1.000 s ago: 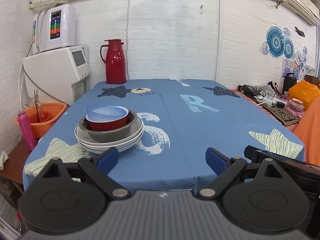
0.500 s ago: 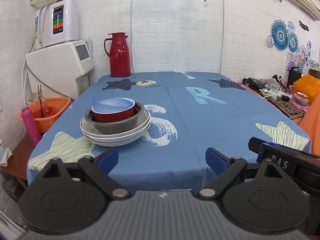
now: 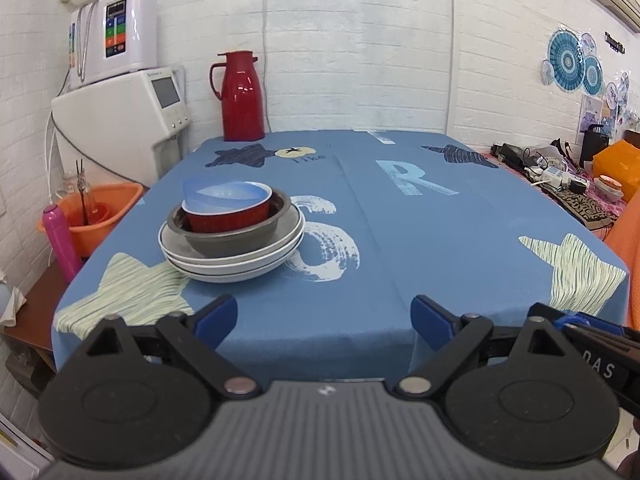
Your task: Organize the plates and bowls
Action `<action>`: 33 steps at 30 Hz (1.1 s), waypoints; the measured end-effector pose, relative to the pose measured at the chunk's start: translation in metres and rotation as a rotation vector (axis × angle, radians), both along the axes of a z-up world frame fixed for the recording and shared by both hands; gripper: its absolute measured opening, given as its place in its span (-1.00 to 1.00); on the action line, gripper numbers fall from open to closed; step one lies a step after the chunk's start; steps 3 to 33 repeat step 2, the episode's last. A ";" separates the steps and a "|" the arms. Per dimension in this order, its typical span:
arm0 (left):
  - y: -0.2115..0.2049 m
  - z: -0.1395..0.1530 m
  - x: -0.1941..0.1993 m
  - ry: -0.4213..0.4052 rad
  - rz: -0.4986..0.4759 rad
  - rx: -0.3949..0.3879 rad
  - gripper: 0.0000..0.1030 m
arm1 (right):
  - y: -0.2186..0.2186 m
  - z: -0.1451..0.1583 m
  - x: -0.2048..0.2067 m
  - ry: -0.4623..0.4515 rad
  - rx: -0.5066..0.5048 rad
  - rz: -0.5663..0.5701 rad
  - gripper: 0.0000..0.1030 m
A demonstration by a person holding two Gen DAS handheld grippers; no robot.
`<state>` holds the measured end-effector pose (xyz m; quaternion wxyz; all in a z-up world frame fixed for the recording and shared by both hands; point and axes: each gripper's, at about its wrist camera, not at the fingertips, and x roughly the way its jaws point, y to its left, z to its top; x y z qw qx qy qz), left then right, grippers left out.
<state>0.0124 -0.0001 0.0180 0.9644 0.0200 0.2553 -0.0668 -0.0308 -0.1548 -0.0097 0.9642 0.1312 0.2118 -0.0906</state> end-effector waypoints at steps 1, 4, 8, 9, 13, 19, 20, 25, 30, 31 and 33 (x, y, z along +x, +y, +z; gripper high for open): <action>0.000 0.000 0.000 0.000 -0.003 0.000 0.79 | -0.002 0.000 -0.001 0.000 -0.001 -0.005 -0.41; 0.000 0.001 0.000 -0.001 -0.005 0.003 0.79 | -0.005 0.000 -0.001 0.001 -0.002 -0.011 -0.41; 0.000 0.001 0.000 -0.001 -0.005 0.003 0.79 | -0.005 0.000 -0.001 0.001 -0.002 -0.011 -0.41; 0.000 0.001 0.000 -0.001 -0.005 0.003 0.79 | -0.005 0.000 -0.001 0.001 -0.002 -0.011 -0.41; 0.000 0.001 0.000 -0.001 -0.005 0.003 0.79 | -0.005 0.000 -0.001 0.001 -0.002 -0.011 -0.41; 0.000 0.001 0.000 -0.001 -0.005 0.003 0.79 | -0.005 0.000 -0.001 0.001 -0.002 -0.011 -0.41; 0.000 0.001 0.000 -0.001 -0.005 0.003 0.79 | -0.005 0.000 -0.001 0.001 -0.002 -0.011 -0.41; 0.000 0.001 0.000 -0.001 -0.005 0.003 0.79 | -0.005 0.000 -0.001 0.001 -0.002 -0.011 -0.41; 0.000 0.001 0.000 -0.001 -0.005 0.003 0.79 | -0.005 0.000 -0.001 0.001 -0.002 -0.011 -0.41; 0.000 0.001 0.000 -0.001 -0.005 0.003 0.79 | -0.005 0.000 -0.001 0.001 -0.002 -0.011 -0.41; 0.000 0.001 0.000 -0.001 -0.005 0.003 0.79 | -0.005 0.000 -0.001 0.001 -0.002 -0.011 -0.41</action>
